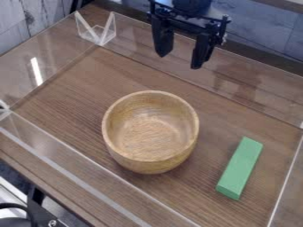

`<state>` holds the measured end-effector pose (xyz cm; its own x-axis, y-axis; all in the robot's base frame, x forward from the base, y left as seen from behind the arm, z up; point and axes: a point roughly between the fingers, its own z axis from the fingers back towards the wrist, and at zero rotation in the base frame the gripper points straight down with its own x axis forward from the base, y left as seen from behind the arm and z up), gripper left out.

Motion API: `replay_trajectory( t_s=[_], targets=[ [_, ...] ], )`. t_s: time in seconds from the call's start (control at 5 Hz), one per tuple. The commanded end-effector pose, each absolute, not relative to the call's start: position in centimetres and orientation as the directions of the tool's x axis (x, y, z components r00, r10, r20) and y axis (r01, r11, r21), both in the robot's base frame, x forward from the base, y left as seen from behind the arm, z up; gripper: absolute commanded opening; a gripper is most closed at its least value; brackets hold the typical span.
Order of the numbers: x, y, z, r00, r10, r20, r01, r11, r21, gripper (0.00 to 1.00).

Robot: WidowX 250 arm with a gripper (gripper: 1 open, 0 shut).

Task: Put green stick into wooden bowl

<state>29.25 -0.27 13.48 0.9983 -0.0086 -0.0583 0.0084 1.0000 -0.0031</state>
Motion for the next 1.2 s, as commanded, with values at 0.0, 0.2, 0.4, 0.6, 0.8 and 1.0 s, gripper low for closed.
replay_trajectory(
  t_s=[0.0,0.2,0.4,0.6,0.8,1.0],
  targets=[
    [28.6,-1.7,12.1,0.996,-0.019,-0.089,0.018,1.0,-0.012,1.0],
    [27.4,-4.7,10.6,0.993,-0.057,-0.106,0.054,0.998,-0.029,1.0],
    [26.0,-7.5,9.7,0.995,-0.05,-0.088,0.047,0.998,-0.035,1.0],
    [25.2,-9.8,8.8,0.998,-0.028,-0.064,0.025,0.999,-0.046,1.0],
    [25.1,-12.0,7.0,0.998,-0.062,-0.027,0.061,0.997,-0.057,1.0],
    [25.5,-13.1,4.8,0.995,-0.102,0.012,0.103,0.993,-0.057,1.0]
  ],
)
